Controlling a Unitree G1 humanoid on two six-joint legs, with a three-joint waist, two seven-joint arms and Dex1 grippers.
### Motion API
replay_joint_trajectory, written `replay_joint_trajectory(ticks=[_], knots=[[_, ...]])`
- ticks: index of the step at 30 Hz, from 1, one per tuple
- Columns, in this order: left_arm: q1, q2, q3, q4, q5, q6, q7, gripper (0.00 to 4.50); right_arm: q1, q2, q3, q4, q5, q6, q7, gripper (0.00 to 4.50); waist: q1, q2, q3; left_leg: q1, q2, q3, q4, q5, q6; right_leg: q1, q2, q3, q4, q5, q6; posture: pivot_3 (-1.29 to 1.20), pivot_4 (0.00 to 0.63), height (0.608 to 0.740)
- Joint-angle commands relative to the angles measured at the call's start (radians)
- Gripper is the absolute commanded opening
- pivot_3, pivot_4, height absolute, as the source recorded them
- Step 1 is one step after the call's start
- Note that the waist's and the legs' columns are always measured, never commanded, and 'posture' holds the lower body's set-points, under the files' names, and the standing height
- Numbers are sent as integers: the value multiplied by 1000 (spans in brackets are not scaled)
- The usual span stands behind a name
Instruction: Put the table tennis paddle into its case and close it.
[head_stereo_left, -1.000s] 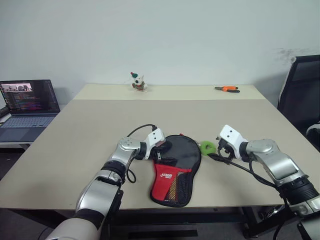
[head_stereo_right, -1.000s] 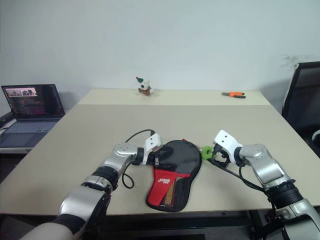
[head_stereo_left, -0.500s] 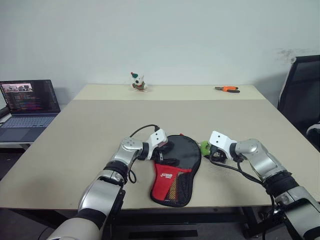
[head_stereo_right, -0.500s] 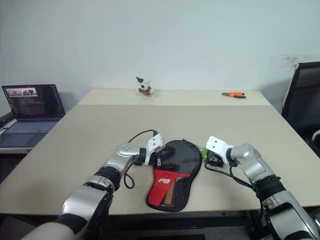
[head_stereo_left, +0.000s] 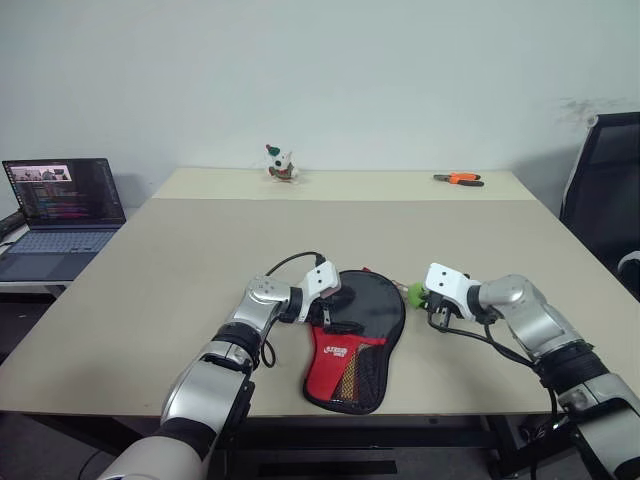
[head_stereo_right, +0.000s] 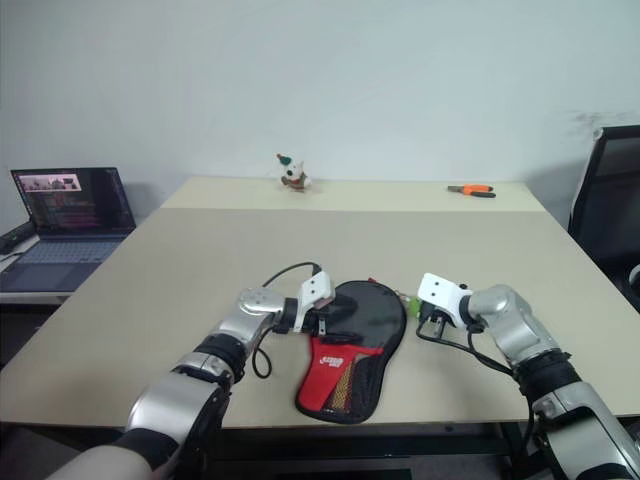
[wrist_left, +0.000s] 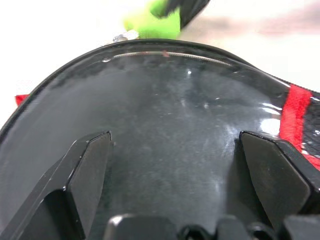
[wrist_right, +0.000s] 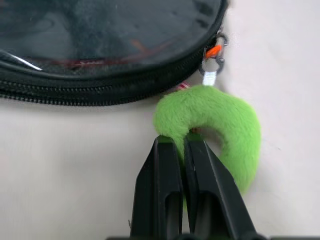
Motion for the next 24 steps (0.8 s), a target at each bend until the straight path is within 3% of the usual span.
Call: replay_joint_trajectory(ticks=[1, 7, 24], knots=[[23, -11, -31, 14, 37, -3, -10, 4500, 51, -61, -51, -162, 66, 73, 86, 23, 1, 0, 0, 0, 0, 0, 0, 0, 0, 0, 0, 0, 0, 0, 0, 0, 150, 740], [26, -26, -35, 28, 49, 2, 4, 4500, 147, -119, -84, -400, 154, 201, 147, 23, 0, 1, -1, 1, -1, 0, 0, 0, 0, 1, -1, 0, 0, 0, 0, 0, 150, 740], [27, -48, -33, 45, 54, 24, 36, 4500, 261, -208, -110, -794, 395, 490, 213, 23, 1, 1, -1, 1, -1, -1, 1, 0, 0, 2, -1, -1, 0, -1, 1, 0, 150, 740]])
